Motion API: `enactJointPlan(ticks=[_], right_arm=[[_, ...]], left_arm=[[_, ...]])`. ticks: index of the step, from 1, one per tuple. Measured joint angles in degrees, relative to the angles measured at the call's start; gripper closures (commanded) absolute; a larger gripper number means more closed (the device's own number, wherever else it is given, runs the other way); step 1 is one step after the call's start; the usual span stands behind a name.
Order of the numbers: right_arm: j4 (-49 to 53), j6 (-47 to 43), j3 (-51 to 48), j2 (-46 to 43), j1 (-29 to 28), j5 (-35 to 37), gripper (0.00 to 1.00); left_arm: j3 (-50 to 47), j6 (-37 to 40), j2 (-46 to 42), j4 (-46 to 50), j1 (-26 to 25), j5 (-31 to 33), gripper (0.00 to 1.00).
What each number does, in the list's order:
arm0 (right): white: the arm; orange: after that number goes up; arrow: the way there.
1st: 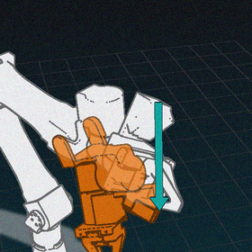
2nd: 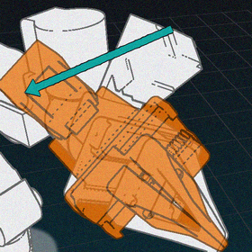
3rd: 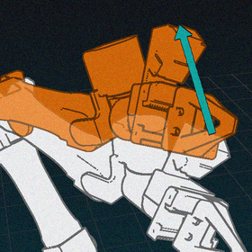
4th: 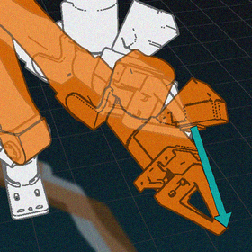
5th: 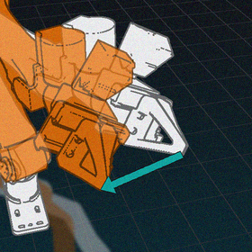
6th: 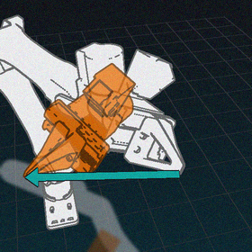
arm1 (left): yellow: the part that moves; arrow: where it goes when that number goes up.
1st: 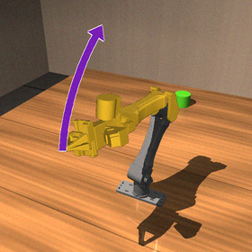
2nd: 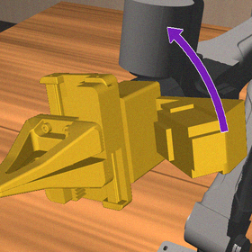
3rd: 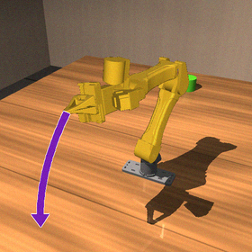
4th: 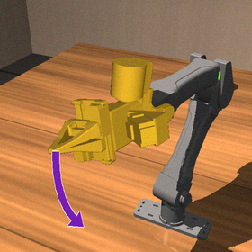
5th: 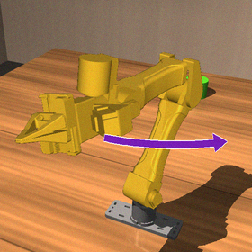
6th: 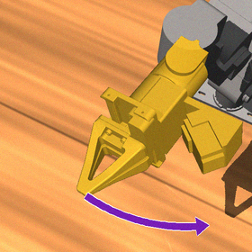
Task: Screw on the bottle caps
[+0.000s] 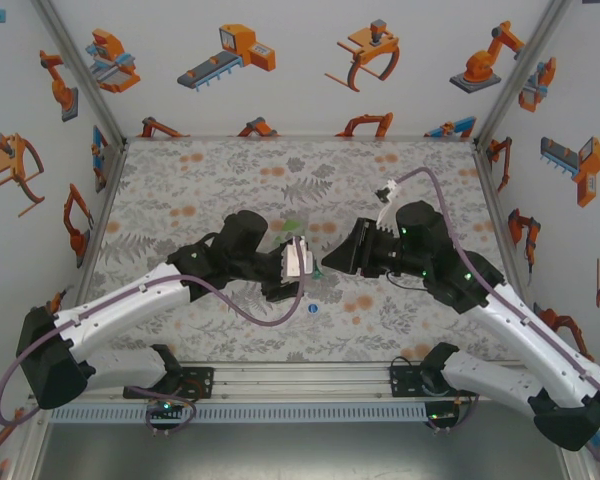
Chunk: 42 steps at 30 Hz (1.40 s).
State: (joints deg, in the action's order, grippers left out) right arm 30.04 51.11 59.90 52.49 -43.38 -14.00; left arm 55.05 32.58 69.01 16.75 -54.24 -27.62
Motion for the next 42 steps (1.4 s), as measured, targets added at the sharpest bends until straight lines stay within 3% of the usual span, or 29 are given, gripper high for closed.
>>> enactJointPlan(ticks=[5,10,20,26,35,42], right_arm=[[-0.7,4.8,-1.2,-0.9,0.0,1.3,0.47],[-0.5,4.0,-1.0,-0.6,0.0,1.7,0.28],[5.6,-9.7,6.7,-0.5,0.0,1.9,0.25],[9.0,-28.8,10.5,-1.3,0.0,-0.1,0.29],[19.0,-69.4,19.4,1.7,-0.1,-15.0,0.31],[25.3,-86.8,23.4,7.9,-0.1,-21.9,0.32]], left_arm=[[0.0,0.0,0.3,-0.6,0.0,0.0,1.00],[0.0,0.2,0.3,-4.2,-0.5,-2.0,1.00],[0.0,0.2,0.3,-5.4,-0.5,-2.9,1.00],[0.1,0.6,0.3,-5.0,-0.5,-4.0,1.00],[0.6,1.0,0.3,-3.4,-0.5,-6.8,1.00],[1.1,1.1,0.3,-2.8,-0.5,-8.3,1.00]])
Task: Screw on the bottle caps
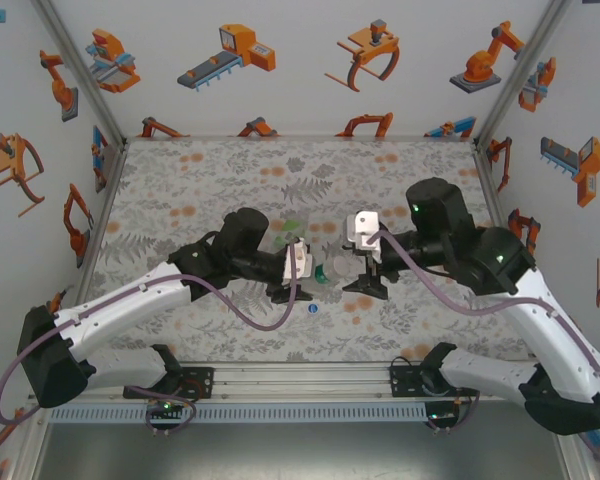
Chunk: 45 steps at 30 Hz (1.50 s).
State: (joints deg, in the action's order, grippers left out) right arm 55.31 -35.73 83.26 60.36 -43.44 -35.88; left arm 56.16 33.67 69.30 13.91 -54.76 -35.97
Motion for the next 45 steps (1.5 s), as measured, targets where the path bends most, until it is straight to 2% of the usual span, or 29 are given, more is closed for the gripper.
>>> enactJointPlan(ticks=[4,11,19,30,32,36,39,45], right_arm=[[1.2,-3.0,0.1,2.1,0.0,-1.4,0.35],[1.5,-4.7,0.6,3.6,0.0,-3.4,0.46],[1.5,-4.9,0.6,3.9,0.0,-3.8,0.51],[0.4,-2.5,0.6,4.1,0.0,-3.0,0.69],[-0.7,0.4,0.2,3.9,-0.1,-2.0,0.75],[-5.6,9.3,-2.8,2.4,-0.2,0.4,0.78],[-9.9,18.3,-5.6,1.1,-0.2,2.7,0.81],[-16.7,41.1,-9.6,-1.6,-0.3,11.4,0.93]], left_arm=[[0.0,0.2,0.0,0.4,0.0,-0.2,1.00],[0.0,0.5,0.0,0.7,0.0,-0.8,1.00],[0.0,0.6,-0.2,0.7,0.0,-1.0,1.00],[0.0,0.6,-0.8,1.1,0.0,-0.9,1.00],[-0.2,0.6,-1.1,0.9,0.0,0.0,1.00],[-1.7,0.4,-2.2,-0.7,0.0,2.4,1.00],[-2.8,0.3,-2.9,-1.9,0.0,4.4,1.00],[-3.5,0.0,-3.2,-4.2,0.0,7.5,1.00]])
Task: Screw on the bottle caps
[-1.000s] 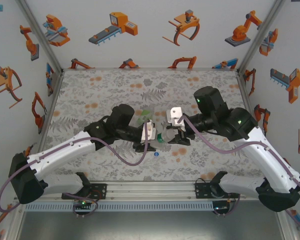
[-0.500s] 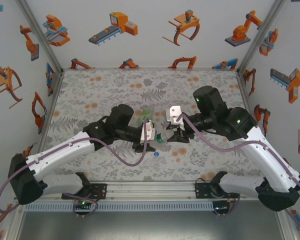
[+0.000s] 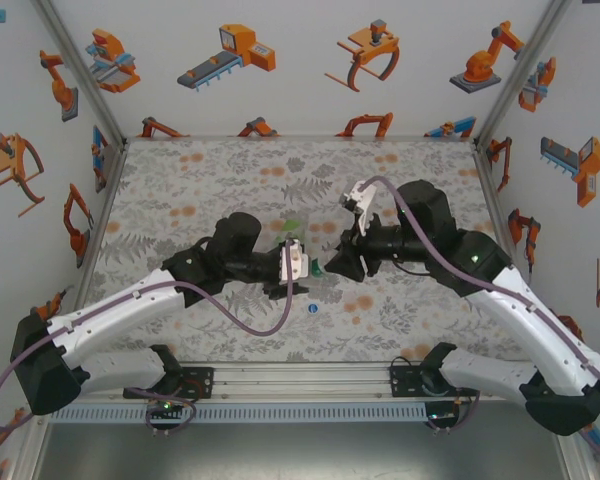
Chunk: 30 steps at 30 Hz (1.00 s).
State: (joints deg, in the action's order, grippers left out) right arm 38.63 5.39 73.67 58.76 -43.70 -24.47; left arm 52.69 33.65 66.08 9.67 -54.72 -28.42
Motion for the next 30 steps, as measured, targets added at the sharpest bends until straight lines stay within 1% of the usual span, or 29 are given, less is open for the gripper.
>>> enactJointPlan(ticks=[4,8,10,13,16,20,25,28,30], right_arm=[[-1.6,16.3,-1.0,-0.5,0.0,5.5,0.98],[-1.6,31.9,-2.1,-0.4,0.0,10.4,0.99],[-1.6,38.5,-2.9,-0.4,0.0,12.3,0.99],[-0.7,44.3,-3.2,-0.2,0.0,14.1,0.93],[0.1,47.2,-3.2,-0.1,0.0,15.1,0.88],[0.4,48.3,-3.2,0.0,0.0,15.2,0.79],[2.5,47.5,-1.3,1.2,0.0,15.1,0.51],[3.8,45.4,0.5,2.0,0.0,14.9,0.42],[4.7,42.8,2.2,2.4,0.0,14.9,0.39]], left_arm=[[0.0,-0.7,0.1,-0.8,0.0,1.2,1.00],[0.0,-1.4,0.6,-0.9,0.3,2.1,1.00],[0.0,-1.5,1.0,-0.8,0.5,2.5,1.00],[0.0,-1.5,1.6,-0.7,0.5,2.9,1.00],[0.0,-1.5,1.9,-0.7,0.5,2.9,1.00],[0.0,-1.5,1.9,-0.7,0.5,2.9,1.00],[0.0,-1.4,2.0,-0.7,0.5,2.8,1.00],[0.0,-1.2,2.0,-1.3,0.4,1.6,1.00],[0.0,-1.0,2.0,-1.8,0.1,0.9,1.00]])
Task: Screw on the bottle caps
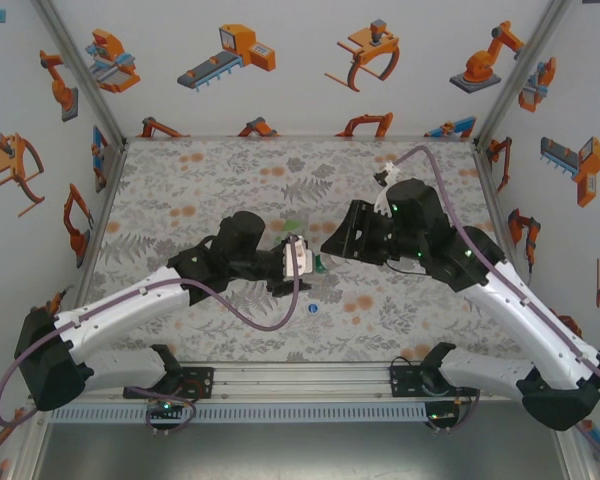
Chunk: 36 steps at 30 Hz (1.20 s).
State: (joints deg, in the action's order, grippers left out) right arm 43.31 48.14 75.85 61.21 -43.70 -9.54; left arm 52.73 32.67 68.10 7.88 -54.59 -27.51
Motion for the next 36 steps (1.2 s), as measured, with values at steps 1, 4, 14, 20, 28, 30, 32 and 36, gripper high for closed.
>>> enactJointPlan(ticks=[1,4,14,20,28,30,32,36], right_arm=[[0.6,-1.8,1.0,0.1,0.0,0.0,0.37],[2.0,-7.6,4.0,-0.1,0.0,0.2,0.34],[4.5,-38.2,6.6,-1.9,0.0,-9.0,0.38],[10.3,-60.1,9.7,-1.3,0.0,-19.2,0.38],[19.3,-82.5,14.6,3.3,-2.2,-25.3,0.32],[20.4,-85.3,14.8,4.5,-3.0,-25.1,0.33],[21.0,-87.3,15.1,5.9,-3.5,-24.6,0.34],[21.5,-89.7,15.8,7.7,-4.3,-23.8,0.39]], left_arm=[[0.0,0.1,0.0,-0.1,-0.1,-0.3,1.00],[0.0,0.3,0.0,-0.1,-0.1,-1.1,1.00],[0.6,0.8,0.0,1.0,-0.1,-4.4,1.00],[1.0,1.1,0.0,2.6,-0.1,-6.8,1.00],[1.9,1.2,-0.1,4.9,-0.1,-9.6,1.00],[1.9,1.3,-0.1,5.2,-0.1,-9.9,1.00],[2.0,1.3,-0.1,5.7,-0.1,-10.1,1.00],[2.1,1.6,-0.1,6.4,-0.1,-10.7,1.00]])
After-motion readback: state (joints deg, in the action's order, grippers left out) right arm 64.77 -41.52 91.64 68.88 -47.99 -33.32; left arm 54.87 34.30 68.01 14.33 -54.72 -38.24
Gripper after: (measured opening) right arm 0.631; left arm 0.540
